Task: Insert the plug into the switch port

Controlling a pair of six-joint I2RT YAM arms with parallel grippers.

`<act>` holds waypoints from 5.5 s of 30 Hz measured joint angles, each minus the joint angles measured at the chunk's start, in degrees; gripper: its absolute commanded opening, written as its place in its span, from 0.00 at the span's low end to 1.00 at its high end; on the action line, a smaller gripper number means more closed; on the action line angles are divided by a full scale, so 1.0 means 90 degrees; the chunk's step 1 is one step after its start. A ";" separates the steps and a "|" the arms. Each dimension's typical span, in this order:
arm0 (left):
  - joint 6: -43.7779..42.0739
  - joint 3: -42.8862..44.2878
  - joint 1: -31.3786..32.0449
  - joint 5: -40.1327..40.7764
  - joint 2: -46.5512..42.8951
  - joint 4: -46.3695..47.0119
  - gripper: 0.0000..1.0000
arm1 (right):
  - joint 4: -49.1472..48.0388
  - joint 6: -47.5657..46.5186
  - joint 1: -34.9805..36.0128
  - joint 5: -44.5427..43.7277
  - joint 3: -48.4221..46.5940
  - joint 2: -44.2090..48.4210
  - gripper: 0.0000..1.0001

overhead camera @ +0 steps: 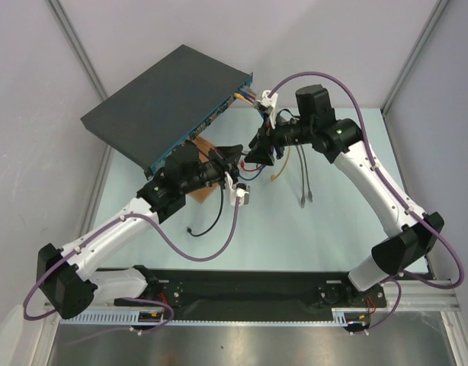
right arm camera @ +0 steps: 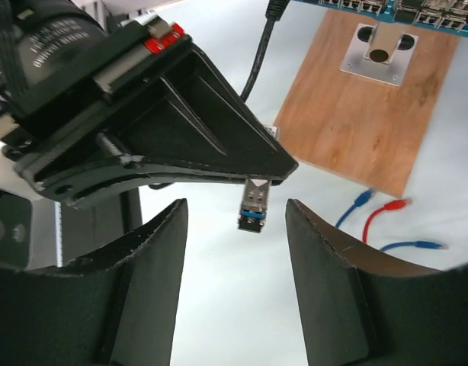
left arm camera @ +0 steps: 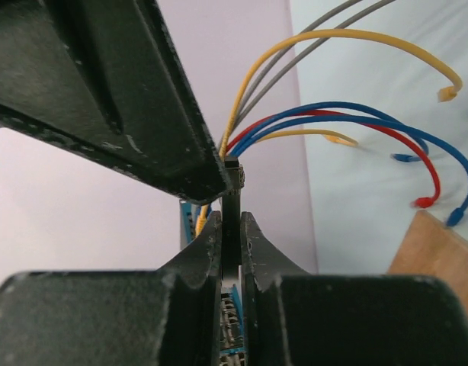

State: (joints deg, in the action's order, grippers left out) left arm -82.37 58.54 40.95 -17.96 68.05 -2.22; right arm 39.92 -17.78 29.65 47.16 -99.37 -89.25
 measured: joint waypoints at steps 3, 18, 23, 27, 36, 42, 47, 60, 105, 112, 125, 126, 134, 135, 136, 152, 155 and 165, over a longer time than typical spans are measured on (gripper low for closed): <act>-0.0197 -0.0063 0.0046 0.0005 -0.0083 0.0117 0.00 | 0.0041 -0.0153 0.0022 -0.0206 0.0002 0.0024 0.55; -0.0350 -0.0092 0.0107 0.0148 -0.0175 0.0401 0.00 | -0.0177 -0.0240 0.0155 -0.0636 0.0044 0.0032 0.40; -0.0313 -0.0092 0.0109 0.0214 -0.0172 0.0413 0.00 | -0.0372 -0.0143 0.0177 -0.0493 0.0221 0.0112 0.24; -0.0277 -0.0092 0.0109 0.0238 -0.0172 0.0471 0.00 | -0.0554 -0.0075 0.0158 -0.0408 0.0318 0.0172 0.23; -0.0070 -0.0092 0.0124 0.0240 -0.0172 0.0527 0.00 | -0.1168 0.0192 0.0044 -0.0146 0.0646 0.0335 0.30; -0.0012 -0.0092 0.0129 0.0240 -0.0172 0.0525 0.00 | -0.1416 0.0284 0.0039 -0.0083 0.0646 0.0359 0.22; 0.0068 -0.0090 0.0134 0.0267 -0.0170 0.0525 0.00 | -0.1426 0.0284 0.0044 -0.0102 0.0648 0.0362 0.35; 0.0427 -0.0049 0.0187 0.0265 -0.0102 0.0522 0.00 | -0.1472 0.0180 0.0039 -0.0248 0.0748 0.0362 0.46; 0.8437 0.3575 -0.2688 0.0214 0.1484 -0.1270 0.77 | -0.4643 -0.0236 -0.1054 -0.0457 -0.0090 -0.1933 0.00; 0.9158 0.3827 -0.3196 -0.0265 0.2108 -0.1987 0.77 | -0.4656 -0.0549 -0.0957 -0.0554 -0.0381 -0.2268 0.00; 0.9345 0.4214 -0.3235 -0.0648 0.2348 -0.2203 0.78 | -0.4510 -0.0838 -0.0741 -0.0877 -0.0685 -0.2601 0.00; 0.9350 0.4233 -0.3235 -0.0668 0.2363 -0.2200 0.78 | -0.4512 -0.0843 -0.0736 -0.0916 -0.0721 -0.2635 0.00; 0.9442 0.4296 -0.3235 -0.0724 0.2511 -0.2203 0.78 | -0.4284 -0.0845 -0.0731 -0.0930 -0.0988 -0.2759 0.00; 0.9442 0.4296 -0.3235 -0.0721 0.2521 -0.2205 0.79 | -0.4274 -0.0843 -0.0731 -0.0928 -0.0991 -0.2759 0.00; 0.9442 0.4296 -0.3235 -0.0724 0.2523 -0.2203 0.78 | -0.4269 -0.0840 -0.0731 -0.0928 -0.0996 -0.2759 0.00; 0.9486 0.4306 -0.3237 -0.0748 0.2528 -0.2200 0.79 | -0.4090 -0.0639 -0.0648 -0.1061 -0.0998 -0.2761 0.00; 0.9491 0.4306 -0.3237 -0.0755 0.2531 -0.2198 0.79 | -0.4124 -0.0534 -0.0644 -0.1100 -0.0998 -0.2761 0.00; 0.9493 0.4306 -0.3279 -0.0831 0.2565 -0.2200 0.79 | -0.4318 0.0075 -0.0678 -0.1039 -0.0998 -0.2761 0.00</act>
State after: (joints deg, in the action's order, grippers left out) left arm 3.07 97.30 11.44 -25.43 91.13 -22.02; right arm 1.06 -17.10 23.55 37.80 -108.36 -114.10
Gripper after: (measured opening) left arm 0.789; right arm 0.090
